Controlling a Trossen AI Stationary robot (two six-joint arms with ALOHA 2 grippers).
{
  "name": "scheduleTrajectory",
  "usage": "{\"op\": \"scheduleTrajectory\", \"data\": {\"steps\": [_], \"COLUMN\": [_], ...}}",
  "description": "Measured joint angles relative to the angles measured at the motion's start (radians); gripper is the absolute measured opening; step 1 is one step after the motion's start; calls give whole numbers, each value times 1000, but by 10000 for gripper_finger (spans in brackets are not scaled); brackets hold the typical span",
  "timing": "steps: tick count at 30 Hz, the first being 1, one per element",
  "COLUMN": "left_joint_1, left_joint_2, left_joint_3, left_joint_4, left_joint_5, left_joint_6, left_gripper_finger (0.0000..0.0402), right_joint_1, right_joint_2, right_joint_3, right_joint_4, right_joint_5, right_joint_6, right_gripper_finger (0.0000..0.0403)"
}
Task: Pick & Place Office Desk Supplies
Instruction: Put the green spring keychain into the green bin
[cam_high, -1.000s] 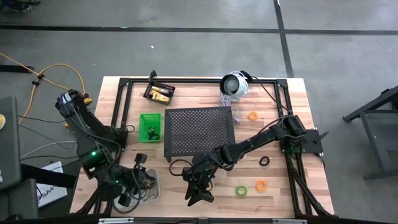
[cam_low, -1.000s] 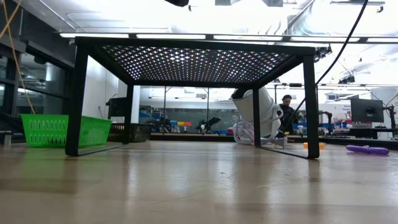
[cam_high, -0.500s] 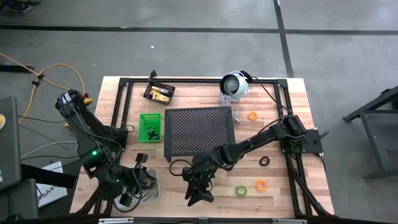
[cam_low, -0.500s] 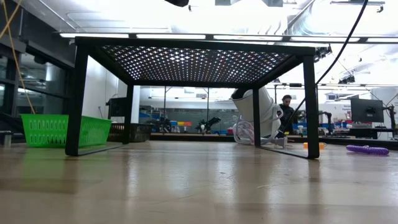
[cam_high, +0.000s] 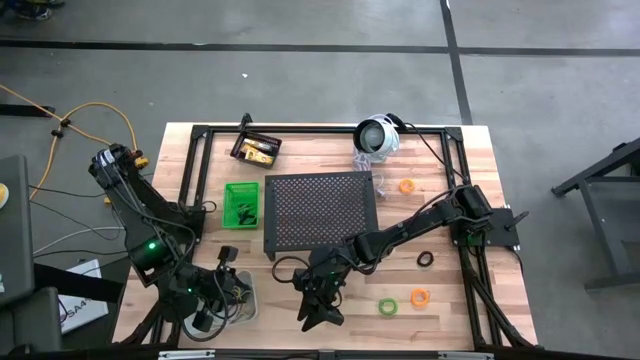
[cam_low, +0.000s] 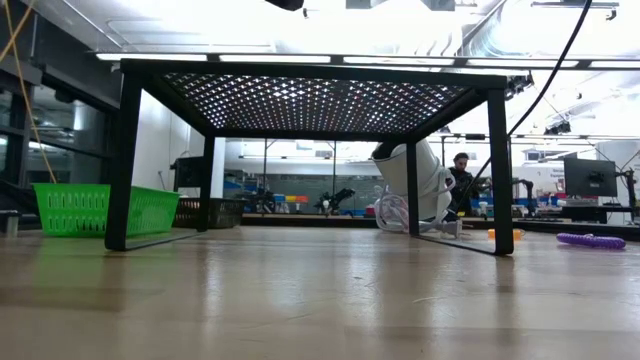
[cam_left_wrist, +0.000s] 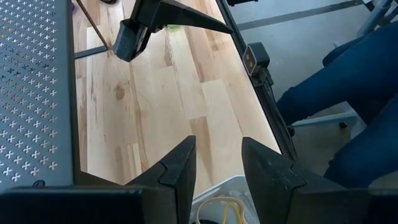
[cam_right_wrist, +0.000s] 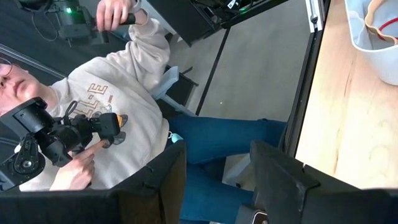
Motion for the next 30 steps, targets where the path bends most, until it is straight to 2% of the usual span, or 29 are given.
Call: {"op": "scheduleTrajectory", "data": {"steps": [15,30], "left_joint_1": [0,0], "left_joint_2": [0,0], "left_joint_3": [0,0], "left_joint_4": [0,-1], "left_joint_5": [1,1], "left_joint_6": [0,0], "left_gripper_finger": [122,122], "right_joint_1": [0,0], "right_joint_2": [0,0], "right_joint_3": [0,0], "right_joint_4": [-3,-82], "right_joint_5": [-1,7], "right_joint_6": [-20,-97], "right_gripper_finger": [166,166]}}
